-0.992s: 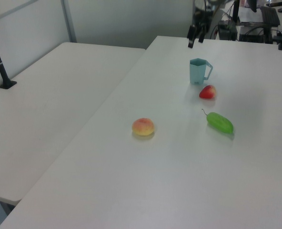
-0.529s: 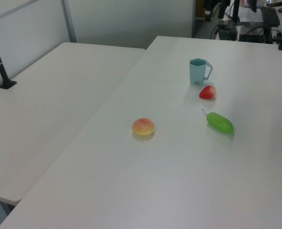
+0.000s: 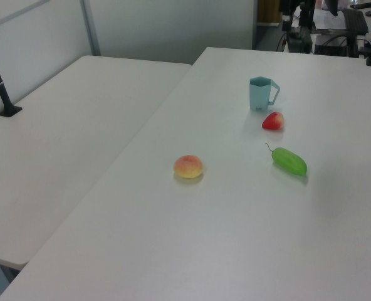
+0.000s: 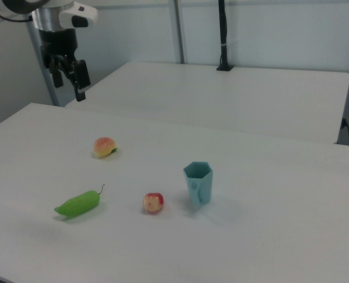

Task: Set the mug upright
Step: 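Open the gripper and lift it away from the mug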

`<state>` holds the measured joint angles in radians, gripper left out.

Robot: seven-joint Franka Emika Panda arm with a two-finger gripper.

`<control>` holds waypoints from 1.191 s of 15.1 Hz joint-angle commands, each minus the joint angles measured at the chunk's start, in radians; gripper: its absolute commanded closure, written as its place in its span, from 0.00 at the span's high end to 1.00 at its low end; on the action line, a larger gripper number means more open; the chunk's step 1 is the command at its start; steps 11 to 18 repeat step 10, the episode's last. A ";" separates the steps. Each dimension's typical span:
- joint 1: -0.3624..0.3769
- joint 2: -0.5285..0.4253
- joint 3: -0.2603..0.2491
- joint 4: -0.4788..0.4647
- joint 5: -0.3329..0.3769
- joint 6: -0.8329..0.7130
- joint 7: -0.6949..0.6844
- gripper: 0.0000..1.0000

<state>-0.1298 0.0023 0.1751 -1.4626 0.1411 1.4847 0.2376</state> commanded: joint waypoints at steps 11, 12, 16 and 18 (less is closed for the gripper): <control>0.139 -0.068 -0.144 -0.148 -0.046 0.192 -0.325 1.00; 0.139 -0.068 -0.144 -0.148 -0.046 0.192 -0.325 1.00; 0.139 -0.068 -0.144 -0.148 -0.046 0.192 -0.325 1.00; 0.139 -0.068 -0.144 -0.148 -0.046 0.192 -0.325 1.00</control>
